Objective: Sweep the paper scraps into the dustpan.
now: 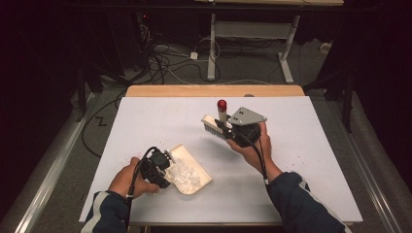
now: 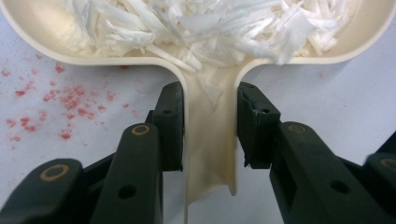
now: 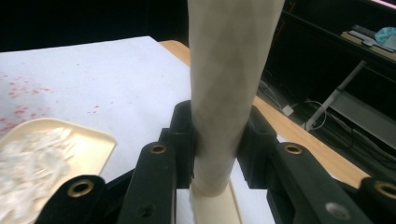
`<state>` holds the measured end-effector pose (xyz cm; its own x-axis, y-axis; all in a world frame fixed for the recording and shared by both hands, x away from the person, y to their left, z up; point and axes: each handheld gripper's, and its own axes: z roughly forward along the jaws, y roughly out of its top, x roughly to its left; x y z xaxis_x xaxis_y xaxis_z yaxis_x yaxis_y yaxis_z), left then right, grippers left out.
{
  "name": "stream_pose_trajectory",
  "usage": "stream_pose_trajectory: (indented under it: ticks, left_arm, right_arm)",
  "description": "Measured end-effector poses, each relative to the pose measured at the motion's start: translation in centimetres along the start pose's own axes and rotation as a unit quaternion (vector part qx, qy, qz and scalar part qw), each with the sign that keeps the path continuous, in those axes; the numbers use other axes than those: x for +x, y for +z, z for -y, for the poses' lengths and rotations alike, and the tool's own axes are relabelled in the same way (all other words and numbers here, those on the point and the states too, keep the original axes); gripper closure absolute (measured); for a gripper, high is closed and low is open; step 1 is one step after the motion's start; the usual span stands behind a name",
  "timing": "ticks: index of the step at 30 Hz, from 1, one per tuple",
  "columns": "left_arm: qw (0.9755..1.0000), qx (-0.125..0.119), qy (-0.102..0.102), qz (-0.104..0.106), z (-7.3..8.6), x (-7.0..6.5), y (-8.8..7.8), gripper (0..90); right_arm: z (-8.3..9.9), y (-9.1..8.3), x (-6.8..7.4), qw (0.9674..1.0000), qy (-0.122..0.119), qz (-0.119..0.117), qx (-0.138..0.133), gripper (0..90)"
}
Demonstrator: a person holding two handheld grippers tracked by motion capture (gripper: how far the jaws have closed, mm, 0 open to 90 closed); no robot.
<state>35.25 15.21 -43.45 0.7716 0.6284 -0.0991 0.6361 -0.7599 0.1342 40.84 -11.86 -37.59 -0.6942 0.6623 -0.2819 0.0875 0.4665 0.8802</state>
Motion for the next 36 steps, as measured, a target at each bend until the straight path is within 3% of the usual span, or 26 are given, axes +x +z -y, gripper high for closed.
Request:
stream_pose_trajectory:
  ticks: [2,6,10,12,16,24,26,30,32,36]
  left_arm:
    - [1.0000,0.001,0.000,-0.002,0.0,0.0,0.0,63.2]
    - [1.0000,-0.006,-0.002,0.002,0.0,0.2,0.0,63.1]
    - [0.9999,-0.007,-0.005,0.006,-0.1,0.3,0.1,63.1]
    - [0.9999,-0.006,-0.005,0.007,-0.1,0.4,0.1,63.1]
    - [1.0000,-0.005,-0.004,0.007,-0.2,0.4,0.1,63.1]
    - [1.0000,-0.006,-0.006,0.005,0.0,0.4,0.1,63.1]
    - [0.9999,-0.006,-0.007,0.004,0.0,0.3,0.1,63.1]
    - [1.0000,-0.004,-0.005,0.003,0.0,0.3,0.1,63.1]
    - [1.0000,-0.005,-0.006,0.004,0.0,0.3,0.1,63.0]
    - [0.9999,-0.007,-0.008,0.006,0.0,0.4,0.0,63.0]
  right_arm:
    - [0.2,1.3,0.0,0.9999,-0.010,0.011,0.004,71.0]
    - [0.3,3.3,0.2,0.9999,-0.011,0.008,0.008,71.0]
    - [0.3,3.7,1.4,0.9982,-0.010,-0.055,0.021,71.0]
    - [0.4,3.2,2.3,0.9969,-0.026,-0.069,0.029,70.9]
    - [0.7,1.8,3.5,0.9943,-0.036,-0.094,0.034,70.8]
    - [0.9,-1.4,5.1,0.9898,-0.016,-0.139,0.027,70.9]
    - [0.8,-2.3,5.8,0.9859,-0.012,-0.166,0.018,71.0]
    - [0.4,-3.9,6.5,0.9846,-0.024,-0.173,-0.001,71.0]
    - [0.2,-4.6,6.3,0.9866,-0.024,-0.161,-0.011,71.0]
    - [0.2,-5.6,4.9,0.9874,0.002,-0.156,-0.025,70.9]
